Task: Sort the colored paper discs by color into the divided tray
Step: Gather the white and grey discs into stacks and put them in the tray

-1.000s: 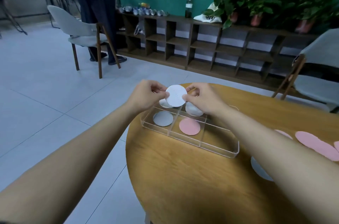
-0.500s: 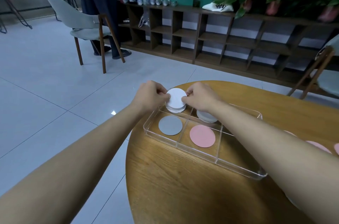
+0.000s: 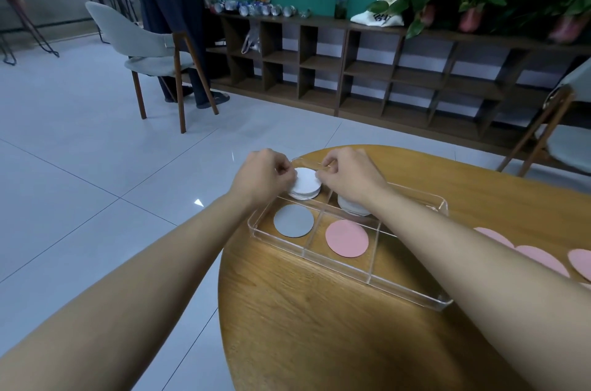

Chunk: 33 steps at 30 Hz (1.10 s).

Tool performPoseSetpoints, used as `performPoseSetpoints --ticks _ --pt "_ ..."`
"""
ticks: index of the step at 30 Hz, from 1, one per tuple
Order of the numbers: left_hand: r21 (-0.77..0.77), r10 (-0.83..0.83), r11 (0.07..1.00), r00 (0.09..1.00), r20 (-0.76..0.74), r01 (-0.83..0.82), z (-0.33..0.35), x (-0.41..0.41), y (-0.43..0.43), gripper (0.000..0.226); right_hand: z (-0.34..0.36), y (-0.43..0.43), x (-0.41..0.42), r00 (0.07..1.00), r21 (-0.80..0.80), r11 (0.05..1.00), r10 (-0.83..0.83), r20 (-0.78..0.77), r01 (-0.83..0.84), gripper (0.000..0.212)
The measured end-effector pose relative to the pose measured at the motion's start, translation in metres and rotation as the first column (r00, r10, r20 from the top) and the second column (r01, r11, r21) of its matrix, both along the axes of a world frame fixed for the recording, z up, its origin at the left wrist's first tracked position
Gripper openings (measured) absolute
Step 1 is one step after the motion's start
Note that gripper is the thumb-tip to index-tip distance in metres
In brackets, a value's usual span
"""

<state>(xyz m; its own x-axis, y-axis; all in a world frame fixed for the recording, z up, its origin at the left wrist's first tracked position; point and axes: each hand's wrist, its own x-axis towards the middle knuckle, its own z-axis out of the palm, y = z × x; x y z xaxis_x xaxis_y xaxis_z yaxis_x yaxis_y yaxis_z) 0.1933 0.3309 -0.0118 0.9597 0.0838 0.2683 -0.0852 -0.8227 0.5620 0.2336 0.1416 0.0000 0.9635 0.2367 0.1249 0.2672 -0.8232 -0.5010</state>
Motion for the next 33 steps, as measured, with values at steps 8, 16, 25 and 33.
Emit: performPoseSetpoints --ticks 8,16,25,33 --pt "0.046 -0.171 0.984 0.985 -0.029 0.172 0.043 -0.034 -0.046 0.009 0.026 -0.068 -0.062 0.998 0.127 0.992 0.017 0.055 -0.024 0.02" --pt "0.092 -0.387 0.917 0.922 -0.035 0.388 0.069 -0.089 -0.146 0.009 0.039 -0.176 -0.141 0.997 0.137 0.991 -0.023 0.07 0.014 0.02" --pt "0.033 -0.5 0.862 0.86 -0.099 0.505 0.044 -0.124 -0.233 0.01 0.021 -0.264 -0.192 0.99 0.136 0.987 -0.104 0.097 0.09 0.022" --pt "0.231 -0.45 0.805 0.816 -0.364 0.547 0.002 -0.132 -0.283 0.064 -0.016 -0.313 -0.212 0.993 0.12 0.991 -0.077 0.091 0.066 0.031"
